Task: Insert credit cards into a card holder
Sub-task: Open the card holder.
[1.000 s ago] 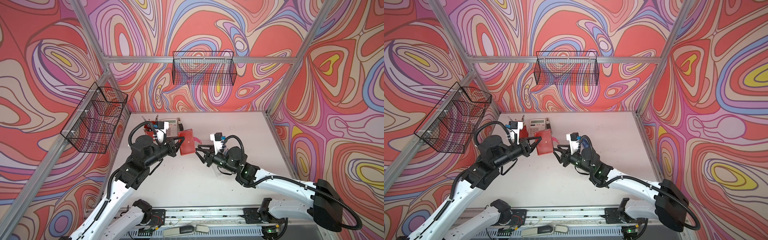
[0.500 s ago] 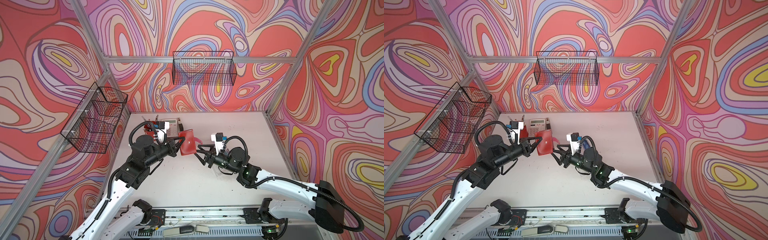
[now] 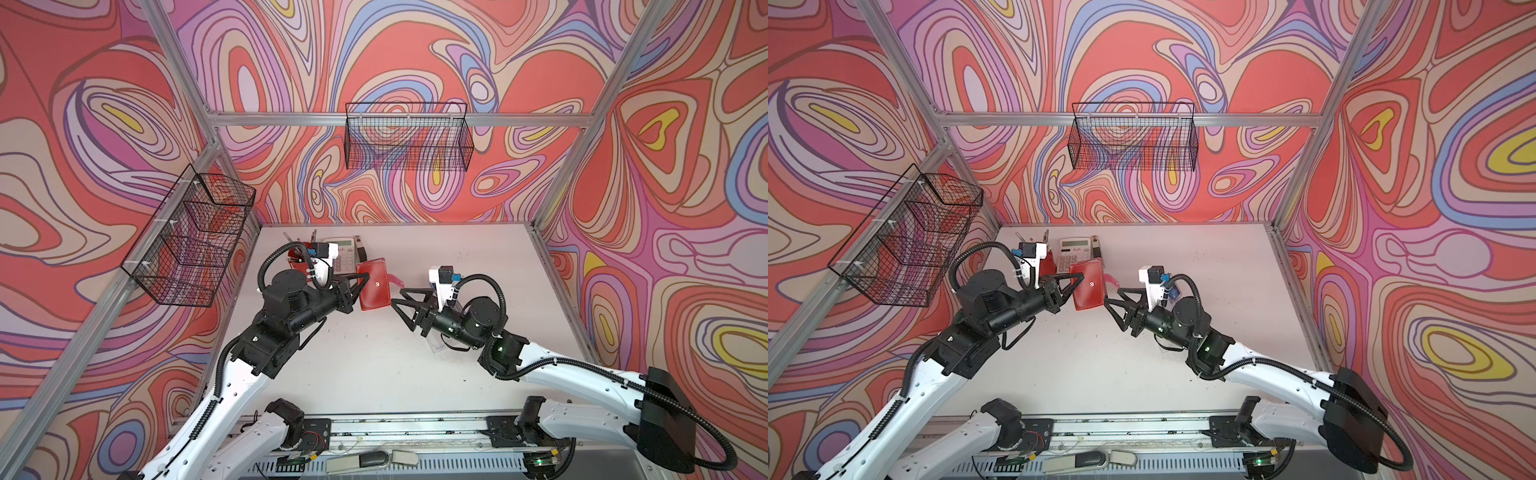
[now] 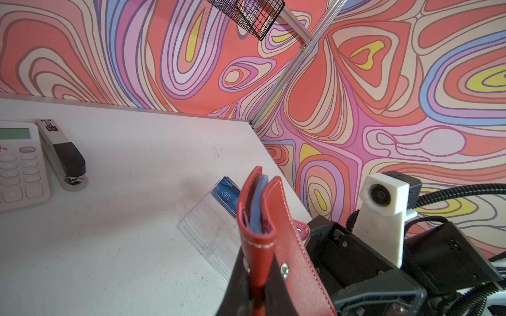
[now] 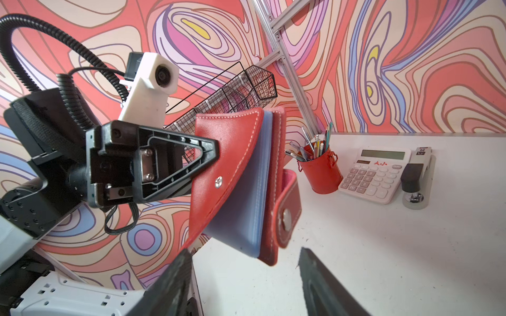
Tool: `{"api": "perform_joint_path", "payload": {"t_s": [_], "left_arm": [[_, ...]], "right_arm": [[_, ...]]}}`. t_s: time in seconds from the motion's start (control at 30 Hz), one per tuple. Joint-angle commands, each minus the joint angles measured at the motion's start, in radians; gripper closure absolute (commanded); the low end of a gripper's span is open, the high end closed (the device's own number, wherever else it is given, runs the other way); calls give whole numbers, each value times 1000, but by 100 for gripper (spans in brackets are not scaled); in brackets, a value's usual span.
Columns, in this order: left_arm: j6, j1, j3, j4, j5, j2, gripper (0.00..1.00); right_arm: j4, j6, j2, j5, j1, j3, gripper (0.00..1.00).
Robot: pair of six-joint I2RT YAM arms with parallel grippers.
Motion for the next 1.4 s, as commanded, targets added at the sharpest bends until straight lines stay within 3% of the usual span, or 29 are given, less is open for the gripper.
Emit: {"api": "perform_joint_path", "payload": {"t_s": [0.0, 0.2, 0.4, 0.53, 0.67, 0.7, 0.73, 0.83, 0.9, 0.97, 1.1, 1.27, 1.37], "left_arm": [[16, 3, -7, 52, 55, -1, 100], [-18, 4, -40, 180, 222, -8, 100], [-25, 4, -48, 182, 226, -33, 100], [-31, 4, -39, 184, 252, -16, 100], [-26, 4, -33, 174, 254, -21, 100], [-23, 4, -26, 157, 241, -26, 99], [-18, 4, -20, 133, 222, -32, 92], [14, 3, 19, -22, 96, -68, 47], [36, 4, 57, -186, -39, -97, 32], [46, 3, 83, -310, -174, -115, 28], [69, -39, 79, -420, -215, -93, 30], [60, -190, 1, -514, -420, -69, 32], [45, -215, -28, -543, -434, -46, 33]], "right_arm": [[10, 1, 22, -30, 4, 34, 34], [4, 14, 48, -55, 3, 53, 35], [41, 20, 39, -106, 4, 47, 41], [59, 23, 38, -186, 3, 68, 65], [15, 12, 31, -177, 4, 92, 88], [2, 12, 30, -159, 5, 98, 92], [-20, 15, 30, -130, 5, 109, 97], [-261, 42, 55, 33, 4, 216, 100], [-385, 111, 66, 109, 6, 244, 100], [-442, 185, 66, 177, 30, 218, 100], [-565, 294, 117, 402, 122, 192, 100], [-453, 397, 266, 411, 168, 110, 100], [-382, 431, 328, 451, 192, 66, 100]]}}
